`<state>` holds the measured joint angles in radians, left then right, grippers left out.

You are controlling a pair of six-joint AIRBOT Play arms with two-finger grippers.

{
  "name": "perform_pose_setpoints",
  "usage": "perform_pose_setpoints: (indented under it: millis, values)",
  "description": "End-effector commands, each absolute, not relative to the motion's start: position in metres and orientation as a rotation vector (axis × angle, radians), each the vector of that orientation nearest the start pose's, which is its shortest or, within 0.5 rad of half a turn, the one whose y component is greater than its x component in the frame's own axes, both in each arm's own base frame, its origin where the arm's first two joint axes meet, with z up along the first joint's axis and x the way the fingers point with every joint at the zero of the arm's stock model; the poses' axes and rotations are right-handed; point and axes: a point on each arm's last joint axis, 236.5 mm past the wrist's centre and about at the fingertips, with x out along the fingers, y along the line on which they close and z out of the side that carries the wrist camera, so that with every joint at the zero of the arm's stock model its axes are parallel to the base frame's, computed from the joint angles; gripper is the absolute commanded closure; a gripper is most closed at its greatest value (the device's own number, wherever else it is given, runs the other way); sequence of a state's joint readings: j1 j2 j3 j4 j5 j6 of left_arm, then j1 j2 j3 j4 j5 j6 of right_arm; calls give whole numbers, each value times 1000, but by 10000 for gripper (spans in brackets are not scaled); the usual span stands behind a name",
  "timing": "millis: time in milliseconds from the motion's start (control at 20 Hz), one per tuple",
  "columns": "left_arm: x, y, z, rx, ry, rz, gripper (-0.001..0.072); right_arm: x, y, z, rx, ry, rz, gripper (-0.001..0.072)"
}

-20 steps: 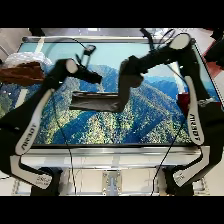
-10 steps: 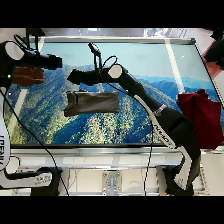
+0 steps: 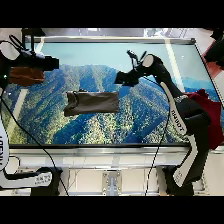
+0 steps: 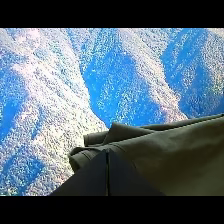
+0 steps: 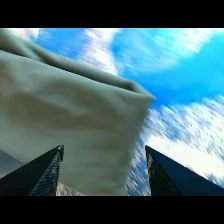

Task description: Fold the shirts.

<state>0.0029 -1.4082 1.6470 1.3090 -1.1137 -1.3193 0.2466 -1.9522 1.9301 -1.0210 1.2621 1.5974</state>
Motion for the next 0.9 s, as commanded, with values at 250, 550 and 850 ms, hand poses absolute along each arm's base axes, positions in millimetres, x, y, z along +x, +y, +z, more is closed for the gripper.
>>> perform_pose_setpoints:
  millis: [250, 550, 850]
  values:
    - [489, -53, 145, 23, 870, -275, 694, 457, 253, -77, 554, 1583, 602, 149]
    - [490, -53, 143, 23, 874, -276, 693, 462, 317, -92, 673, 1522, 669, 157]
    - [490, -53, 142, 22, 875, -276, 694, 450, 366, -73, 758, 1505, 747, 696]
